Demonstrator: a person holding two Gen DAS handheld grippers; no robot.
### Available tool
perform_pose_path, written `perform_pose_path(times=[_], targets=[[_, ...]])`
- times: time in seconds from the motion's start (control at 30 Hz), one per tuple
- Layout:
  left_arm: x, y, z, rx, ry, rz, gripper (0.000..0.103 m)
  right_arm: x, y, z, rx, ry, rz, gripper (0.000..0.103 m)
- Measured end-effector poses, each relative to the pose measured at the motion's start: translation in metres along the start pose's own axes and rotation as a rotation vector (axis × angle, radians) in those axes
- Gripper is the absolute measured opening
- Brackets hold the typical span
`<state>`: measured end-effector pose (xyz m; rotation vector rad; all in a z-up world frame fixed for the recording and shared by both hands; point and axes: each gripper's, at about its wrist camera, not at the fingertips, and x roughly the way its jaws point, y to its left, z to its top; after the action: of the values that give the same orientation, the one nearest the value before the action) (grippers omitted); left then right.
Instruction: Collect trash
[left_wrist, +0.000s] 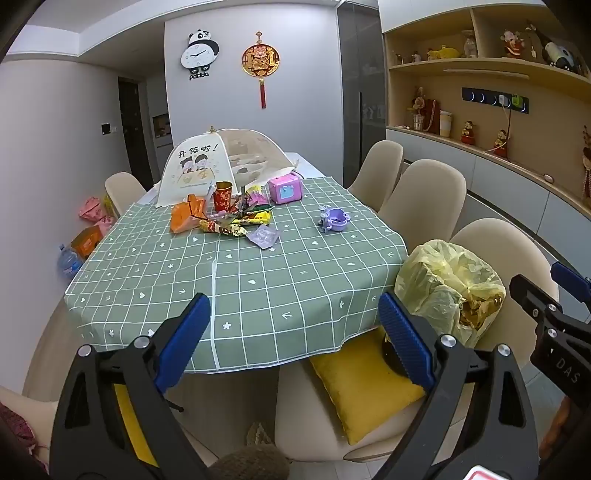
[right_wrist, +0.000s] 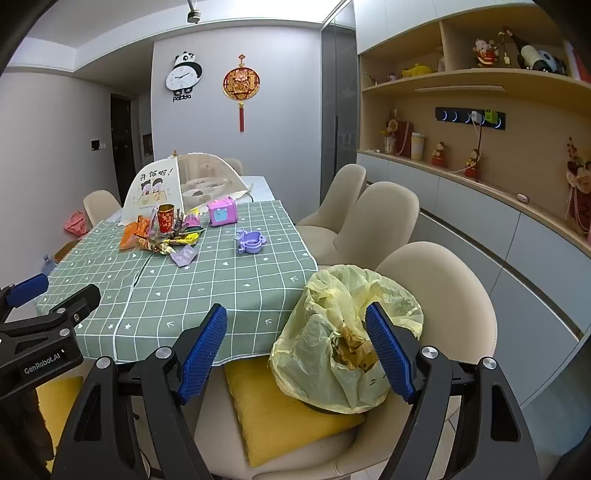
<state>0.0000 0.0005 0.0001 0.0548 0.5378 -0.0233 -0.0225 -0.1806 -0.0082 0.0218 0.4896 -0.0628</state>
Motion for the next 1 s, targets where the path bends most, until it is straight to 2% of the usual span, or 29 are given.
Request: perform_pose_path(times=[1.0], targets=[[-0.0003, -0.0029, -0.0018, 0.015, 0.007, 0.01, 0.088, -0.0021, -0.0021, 0.0011, 0.006, -0.002, 0.001, 0.074]])
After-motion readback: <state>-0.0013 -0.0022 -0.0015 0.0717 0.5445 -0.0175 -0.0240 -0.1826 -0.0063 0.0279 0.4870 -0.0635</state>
